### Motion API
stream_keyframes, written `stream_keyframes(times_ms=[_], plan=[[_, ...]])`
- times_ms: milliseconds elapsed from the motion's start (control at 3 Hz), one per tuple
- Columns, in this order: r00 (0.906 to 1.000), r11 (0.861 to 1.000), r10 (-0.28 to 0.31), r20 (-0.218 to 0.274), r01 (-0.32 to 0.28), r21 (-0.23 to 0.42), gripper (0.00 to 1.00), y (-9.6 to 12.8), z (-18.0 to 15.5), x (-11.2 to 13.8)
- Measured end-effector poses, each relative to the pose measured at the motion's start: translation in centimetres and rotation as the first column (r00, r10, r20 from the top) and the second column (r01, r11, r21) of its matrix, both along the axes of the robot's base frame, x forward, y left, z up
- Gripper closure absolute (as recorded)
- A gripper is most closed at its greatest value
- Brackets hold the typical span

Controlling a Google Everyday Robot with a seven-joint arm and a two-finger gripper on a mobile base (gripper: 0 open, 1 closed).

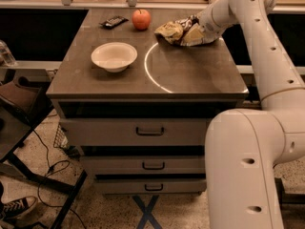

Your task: Pick brown chip bag

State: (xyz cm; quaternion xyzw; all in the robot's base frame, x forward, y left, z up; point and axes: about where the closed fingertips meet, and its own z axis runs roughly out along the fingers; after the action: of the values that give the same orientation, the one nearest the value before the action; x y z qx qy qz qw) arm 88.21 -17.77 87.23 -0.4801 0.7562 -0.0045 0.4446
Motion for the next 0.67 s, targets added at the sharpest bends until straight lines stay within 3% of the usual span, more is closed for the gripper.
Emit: stream_keyframes(times_ms=[667], plan=[[0.9999, 1.0, 0.006, -0.009, -0.006, 0.003, 0.85, 0.52, -0.77, 0.26]])
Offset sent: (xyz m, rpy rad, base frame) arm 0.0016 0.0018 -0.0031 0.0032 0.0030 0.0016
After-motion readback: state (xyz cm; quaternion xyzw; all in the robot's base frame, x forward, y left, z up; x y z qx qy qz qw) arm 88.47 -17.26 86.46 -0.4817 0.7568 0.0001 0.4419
